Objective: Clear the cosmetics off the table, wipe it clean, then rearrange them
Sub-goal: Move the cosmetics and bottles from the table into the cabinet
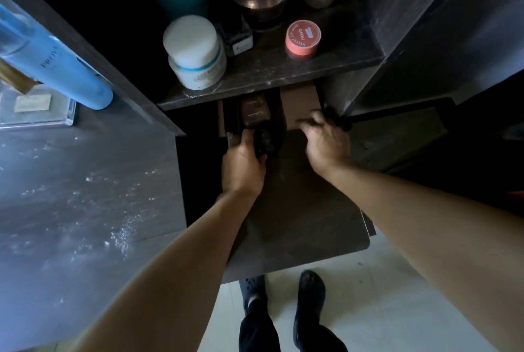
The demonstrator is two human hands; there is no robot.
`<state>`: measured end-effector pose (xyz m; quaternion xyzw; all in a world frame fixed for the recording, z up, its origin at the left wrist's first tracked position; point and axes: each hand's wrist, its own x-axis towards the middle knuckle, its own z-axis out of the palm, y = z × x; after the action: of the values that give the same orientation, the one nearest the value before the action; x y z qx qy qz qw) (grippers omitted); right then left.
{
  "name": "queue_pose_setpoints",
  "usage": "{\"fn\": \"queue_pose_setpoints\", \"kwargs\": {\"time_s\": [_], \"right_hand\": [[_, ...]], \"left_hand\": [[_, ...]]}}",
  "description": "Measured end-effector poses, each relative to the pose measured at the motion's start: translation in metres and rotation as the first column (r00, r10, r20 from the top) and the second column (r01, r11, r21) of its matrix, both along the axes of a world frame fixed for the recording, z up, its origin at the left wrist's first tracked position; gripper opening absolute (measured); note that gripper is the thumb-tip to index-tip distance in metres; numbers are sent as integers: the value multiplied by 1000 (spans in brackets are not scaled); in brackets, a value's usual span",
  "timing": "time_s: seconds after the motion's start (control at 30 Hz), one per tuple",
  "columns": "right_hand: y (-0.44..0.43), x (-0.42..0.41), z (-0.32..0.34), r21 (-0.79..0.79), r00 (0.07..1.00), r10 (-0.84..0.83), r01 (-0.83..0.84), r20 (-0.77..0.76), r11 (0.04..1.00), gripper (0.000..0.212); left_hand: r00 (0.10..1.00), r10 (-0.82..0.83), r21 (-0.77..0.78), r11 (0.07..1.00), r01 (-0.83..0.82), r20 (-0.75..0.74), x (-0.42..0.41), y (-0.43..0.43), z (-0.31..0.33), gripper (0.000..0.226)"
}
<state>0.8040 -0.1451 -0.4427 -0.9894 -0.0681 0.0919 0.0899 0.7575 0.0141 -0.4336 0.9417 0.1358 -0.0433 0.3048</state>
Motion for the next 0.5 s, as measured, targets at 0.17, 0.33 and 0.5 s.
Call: {"fn": "queue_pose_setpoints", "kwargs": {"time_s": [0.17,0.33,0.5], "right_hand": [[-5,4,-4,52,999,41,-40,-15,998,48],[-10,-9,10,56,997,52,-49,-65,997,47],[-3,-46,49,113,995,34,-23,-97,993,39]], "left_hand": [[998,52,17,999,-52,-39,23,-3,-4,56],[998,44,43,998,-42,-47,10,-4,18,49],[998,36,13,999,-37,54,-30,-1,70,31]]}}
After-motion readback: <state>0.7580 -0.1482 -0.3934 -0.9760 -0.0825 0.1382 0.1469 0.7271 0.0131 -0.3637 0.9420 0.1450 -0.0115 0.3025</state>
